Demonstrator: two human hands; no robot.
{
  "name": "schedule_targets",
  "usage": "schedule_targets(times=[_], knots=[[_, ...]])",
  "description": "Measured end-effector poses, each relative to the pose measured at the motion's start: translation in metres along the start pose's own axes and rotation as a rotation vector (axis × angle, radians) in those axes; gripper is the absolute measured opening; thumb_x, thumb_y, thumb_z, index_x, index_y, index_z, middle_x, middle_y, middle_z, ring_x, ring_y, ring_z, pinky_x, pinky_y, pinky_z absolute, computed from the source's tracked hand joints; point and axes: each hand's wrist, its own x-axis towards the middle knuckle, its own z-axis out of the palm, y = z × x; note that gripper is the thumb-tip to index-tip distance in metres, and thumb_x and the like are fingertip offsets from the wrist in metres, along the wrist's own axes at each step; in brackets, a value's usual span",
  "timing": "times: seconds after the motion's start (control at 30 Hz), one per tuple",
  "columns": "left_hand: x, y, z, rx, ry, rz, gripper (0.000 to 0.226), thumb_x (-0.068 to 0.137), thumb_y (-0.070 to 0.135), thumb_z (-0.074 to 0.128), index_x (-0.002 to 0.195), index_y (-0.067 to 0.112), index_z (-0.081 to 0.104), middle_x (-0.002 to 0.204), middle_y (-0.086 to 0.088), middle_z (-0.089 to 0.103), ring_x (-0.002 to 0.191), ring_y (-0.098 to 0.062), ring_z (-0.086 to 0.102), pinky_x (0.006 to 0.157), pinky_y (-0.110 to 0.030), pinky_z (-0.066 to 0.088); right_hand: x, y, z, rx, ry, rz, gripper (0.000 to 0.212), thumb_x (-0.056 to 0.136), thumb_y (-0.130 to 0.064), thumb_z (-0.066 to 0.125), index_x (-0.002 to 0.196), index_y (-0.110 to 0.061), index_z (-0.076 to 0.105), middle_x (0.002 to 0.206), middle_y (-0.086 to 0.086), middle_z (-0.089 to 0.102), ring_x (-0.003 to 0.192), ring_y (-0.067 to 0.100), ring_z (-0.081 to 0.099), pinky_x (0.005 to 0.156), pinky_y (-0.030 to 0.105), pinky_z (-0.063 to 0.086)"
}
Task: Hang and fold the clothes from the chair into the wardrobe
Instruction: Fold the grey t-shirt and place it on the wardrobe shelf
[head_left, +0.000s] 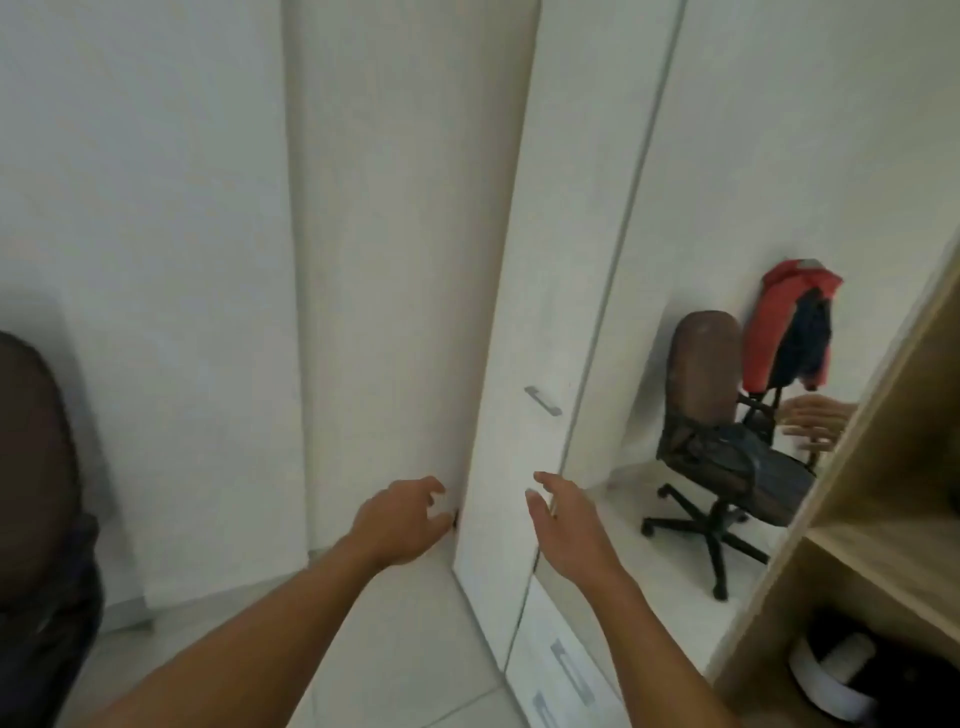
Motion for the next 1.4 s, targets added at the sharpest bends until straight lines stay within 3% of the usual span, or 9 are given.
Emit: schedule_targets(times=[0.23, 0.53, 0.63, 0.8, 1.1, 1.23, 1.4], knots=[[-0.094, -0.18, -0.08, 0.024, 0.121, -0.464, 0.048, 0.092, 0.053, 0.056, 0.135, 0.032, 0.051, 0.128, 0.008, 0.062, 0.114, -0.016, 0.06, 0.097, -0.033, 0.048, 0.032, -0.116, 0.188, 0.01, -0.426, -0.243, 0.043, 0.102, -0.039, 0.047, 0.141, -0.019, 0.05, 0.139, 0.001, 0.055, 0.113, 0.014, 0.056, 0.098, 0.021, 0.036], [-0.181, -0.341, -0.131, 0.037, 0.21, -0.945, 0.051, 0.092, 0.054, 0.054, 0.135, 0.027, 0.052, 0.128, 0.004, 0.062, 0.112, -0.02, 0.061, 0.093, -0.037, 0.051, 0.048, -0.228, 0.404, -0.003, -0.887, -0.432, 0.049, 0.103, -0.035, 0.046, 0.148, -0.017, 0.042, 0.151, 0.003, 0.044, 0.138, 0.018, 0.042, 0.115, 0.028, 0.028], [-0.206, -0.378, -0.142, 0.014, 0.262, -1.055, 0.053, 0.092, 0.055, 0.055, 0.136, 0.027, 0.052, 0.126, 0.004, 0.064, 0.109, -0.018, 0.062, 0.092, -0.037, 0.053, 0.046, -0.265, 0.458, 0.01, -0.997, -0.495, 0.049, 0.103, -0.034, 0.048, 0.147, -0.015, 0.043, 0.149, 0.006, 0.047, 0.137, 0.019, 0.044, 0.112, 0.028, 0.03], [-0.242, -0.439, -0.16, -0.045, 0.297, -1.209, 0.053, 0.09, 0.055, 0.057, 0.134, 0.026, 0.053, 0.124, 0.002, 0.065, 0.108, -0.019, 0.063, 0.09, -0.037, 0.053, 0.038, -0.323, 0.534, 0.017, -1.136, -0.509, 0.052, 0.1, -0.043, 0.05, 0.146, -0.021, 0.044, 0.146, 0.006, 0.049, 0.132, 0.024, 0.048, 0.11, 0.04, 0.041], [-0.246, -0.641, -0.198, -0.091, 0.234, -1.187, 0.051, 0.09, 0.053, 0.057, 0.133, 0.026, 0.055, 0.123, 0.004, 0.066, 0.112, -0.02, 0.062, 0.09, -0.036, 0.052, 0.044, -0.406, 0.706, -0.026, -1.185, -0.426, 0.051, 0.101, -0.039, 0.051, 0.147, -0.017, 0.043, 0.147, 0.007, 0.047, 0.136, 0.023, 0.045, 0.112, 0.037, 0.038], [-0.231, -0.763, -0.205, -0.129, 0.077, -1.124, 0.05, 0.091, 0.052, 0.055, 0.135, 0.028, 0.053, 0.127, 0.0, 0.064, 0.113, -0.024, 0.061, 0.093, -0.039, 0.052, 0.049, -0.431, 0.802, -0.096, -1.169, -0.268, 0.05, 0.101, -0.038, 0.051, 0.146, -0.016, 0.045, 0.146, 0.006, 0.049, 0.134, 0.023, 0.046, 0.11, 0.035, 0.039], [-0.205, -0.892, -0.191, -0.105, -0.105, -1.019, 0.045, 0.095, 0.045, 0.052, 0.137, 0.029, 0.053, 0.13, -0.001, 0.062, 0.116, -0.024, 0.06, 0.093, -0.038, 0.051, 0.058, -0.441, 0.907, -0.122, -1.122, -0.037, 0.048, 0.101, -0.033, 0.054, 0.144, -0.013, 0.048, 0.13, 0.01, 0.063, 0.116, 0.026, 0.061, 0.095, 0.033, 0.048]])
